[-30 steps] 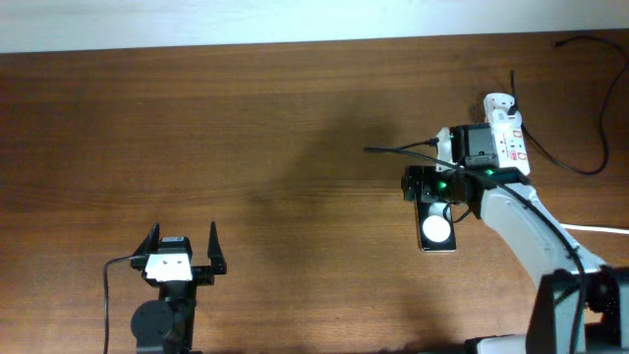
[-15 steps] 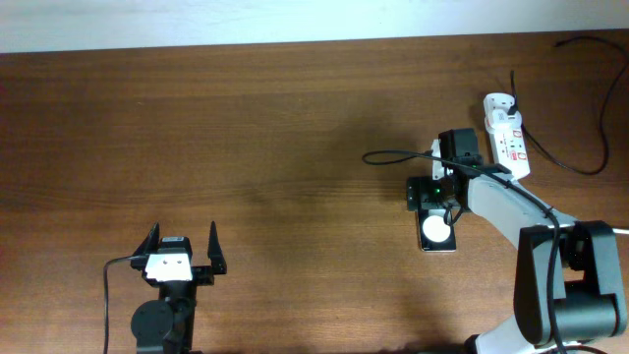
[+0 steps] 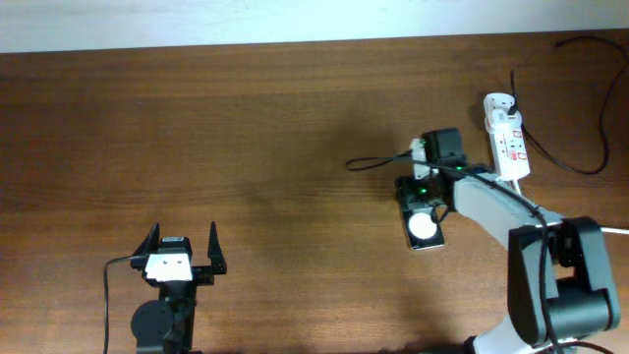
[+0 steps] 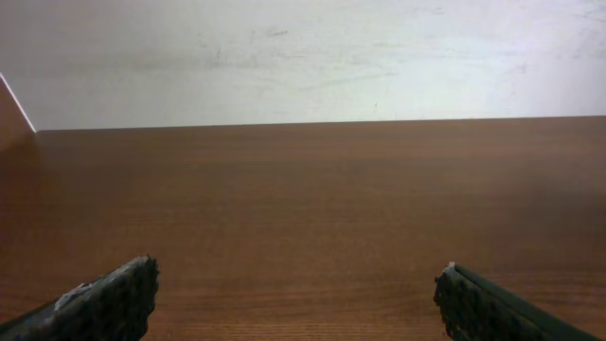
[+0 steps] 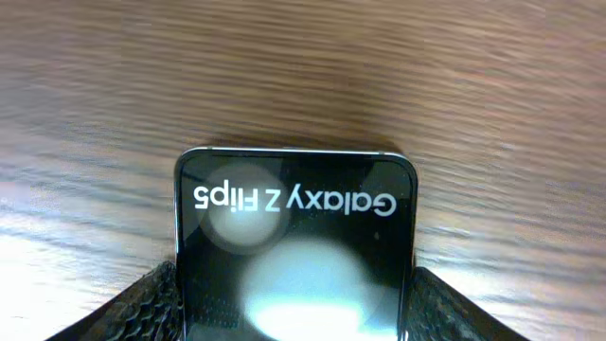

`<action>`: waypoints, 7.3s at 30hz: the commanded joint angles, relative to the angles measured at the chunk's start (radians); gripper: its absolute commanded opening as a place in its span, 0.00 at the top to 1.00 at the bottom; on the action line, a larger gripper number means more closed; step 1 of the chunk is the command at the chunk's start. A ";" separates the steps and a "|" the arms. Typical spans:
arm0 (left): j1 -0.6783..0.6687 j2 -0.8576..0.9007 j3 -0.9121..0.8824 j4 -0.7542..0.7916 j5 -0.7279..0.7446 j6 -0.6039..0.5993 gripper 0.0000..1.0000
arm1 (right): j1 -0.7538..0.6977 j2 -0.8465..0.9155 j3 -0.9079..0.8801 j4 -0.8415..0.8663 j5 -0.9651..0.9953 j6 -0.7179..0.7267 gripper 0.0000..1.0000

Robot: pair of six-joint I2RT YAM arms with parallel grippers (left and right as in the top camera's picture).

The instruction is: Plug charger to phone and switch on socket

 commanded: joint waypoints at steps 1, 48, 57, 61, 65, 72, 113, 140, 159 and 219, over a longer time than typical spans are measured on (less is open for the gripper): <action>0.002 -0.003 -0.006 -0.001 0.001 0.011 0.01 | 0.113 0.020 0.013 0.068 -0.028 -0.020 0.33; 0.002 -0.003 -0.006 -0.001 0.001 0.011 0.01 | 0.359 -1.021 0.398 -1.011 0.360 0.546 0.01; 0.002 -0.003 -0.006 -0.001 0.001 0.011 0.01 | -0.426 -0.365 0.464 -0.537 -0.148 0.342 0.06; 0.002 -0.003 -0.006 -0.001 0.001 0.011 0.01 | -0.597 -0.032 0.677 -0.538 -0.151 0.365 0.11; 0.002 -0.003 -0.006 -0.001 0.001 0.011 0.01 | -0.728 0.266 0.756 -0.511 -0.152 0.649 0.14; 0.002 -0.003 -0.006 -0.001 0.001 0.011 0.01 | -0.774 0.411 0.755 -0.435 -0.119 0.752 0.19; 0.002 -0.003 -0.006 -0.001 0.001 0.011 0.01 | -0.050 0.085 0.901 -0.684 -0.177 -0.128 0.01; 0.002 -0.003 -0.006 -0.001 0.001 0.011 0.01 | 0.000 -0.691 0.380 -0.943 -0.154 -0.015 0.01; -0.032 0.830 0.763 -0.408 0.299 0.001 0.01 | 0.000 -0.797 0.380 -0.936 -0.234 -0.014 0.01; -0.465 2.091 1.448 -0.866 0.104 -1.276 0.03 | 0.000 -1.080 0.092 -0.755 -0.252 -0.068 0.01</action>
